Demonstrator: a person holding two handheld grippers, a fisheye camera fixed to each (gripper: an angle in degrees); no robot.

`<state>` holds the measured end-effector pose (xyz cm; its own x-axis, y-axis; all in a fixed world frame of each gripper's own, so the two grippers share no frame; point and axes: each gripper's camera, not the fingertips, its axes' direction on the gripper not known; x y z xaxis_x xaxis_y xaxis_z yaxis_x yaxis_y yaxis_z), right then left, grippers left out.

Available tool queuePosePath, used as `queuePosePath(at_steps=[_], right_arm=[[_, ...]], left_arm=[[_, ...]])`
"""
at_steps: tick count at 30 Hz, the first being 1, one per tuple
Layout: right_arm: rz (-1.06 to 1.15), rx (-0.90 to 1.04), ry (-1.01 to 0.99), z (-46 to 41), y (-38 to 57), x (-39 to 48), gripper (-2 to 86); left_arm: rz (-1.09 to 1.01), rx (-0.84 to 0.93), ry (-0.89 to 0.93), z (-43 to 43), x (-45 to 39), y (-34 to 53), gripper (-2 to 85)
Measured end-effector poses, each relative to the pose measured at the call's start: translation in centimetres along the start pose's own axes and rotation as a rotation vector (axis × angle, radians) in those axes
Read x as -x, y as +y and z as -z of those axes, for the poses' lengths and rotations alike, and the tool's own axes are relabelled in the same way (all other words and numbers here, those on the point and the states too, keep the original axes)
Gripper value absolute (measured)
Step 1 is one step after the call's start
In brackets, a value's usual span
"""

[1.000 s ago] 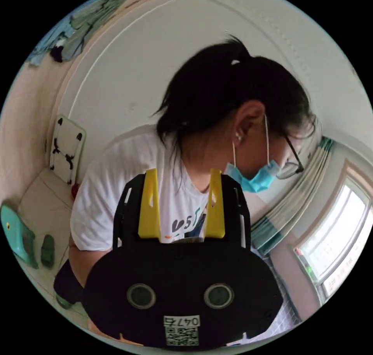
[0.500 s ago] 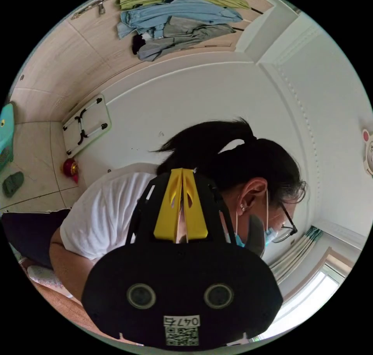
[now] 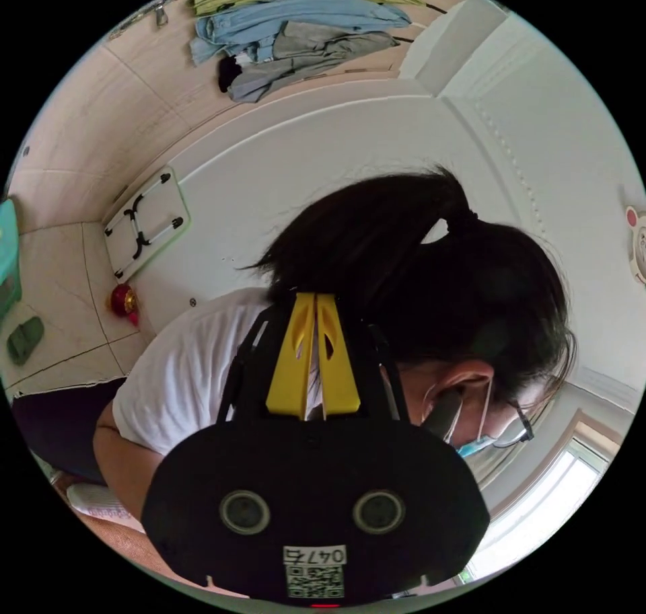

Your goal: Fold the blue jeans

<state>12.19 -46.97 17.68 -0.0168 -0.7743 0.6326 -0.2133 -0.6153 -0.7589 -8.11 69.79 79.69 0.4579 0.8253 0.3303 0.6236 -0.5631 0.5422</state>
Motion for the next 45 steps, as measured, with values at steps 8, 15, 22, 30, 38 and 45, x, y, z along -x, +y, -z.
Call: queuePosePath(at_steps=[8, 15, 22, 30, 38, 45], right_arm=[[-0.102, 0.110, -0.034, -2.5, -1.1, -1.3, 0.5], [-0.138, 0.118, -0.046, -2.7, -0.9, -2.6, 0.6], [-0.136, 0.122, 0.037, -2.6, -0.9, -2.6, 0.8], [-0.127, 0.244, -0.041, -2.7, 0.3, -3.5, 0.9], [-0.192, -0.043, 0.293, 7.8, 6.6, 0.2, -0.4], [-0.924, 0.052, 1.293, 16.7, 21.3, 2.9, -1.0]], left_arm=[[0.007, 0.020, 0.005, -1.6, 1.9, -1.1, -1.0], [0.014, 0.022, 0.011, -2.7, 3.3, -1.8, -1.0], [0.021, 0.033, 0.007, -4.0, 4.3, -2.4, -1.0], [0.027, 0.043, 0.003, -5.6, 5.0, -2.8, -1.0], [-0.103, 0.006, -0.097, -6.9, 1.8, -3.5, -1.0], [-0.399, -0.026, -0.100, -13.6, -1.9, -9.3, -1.0]])
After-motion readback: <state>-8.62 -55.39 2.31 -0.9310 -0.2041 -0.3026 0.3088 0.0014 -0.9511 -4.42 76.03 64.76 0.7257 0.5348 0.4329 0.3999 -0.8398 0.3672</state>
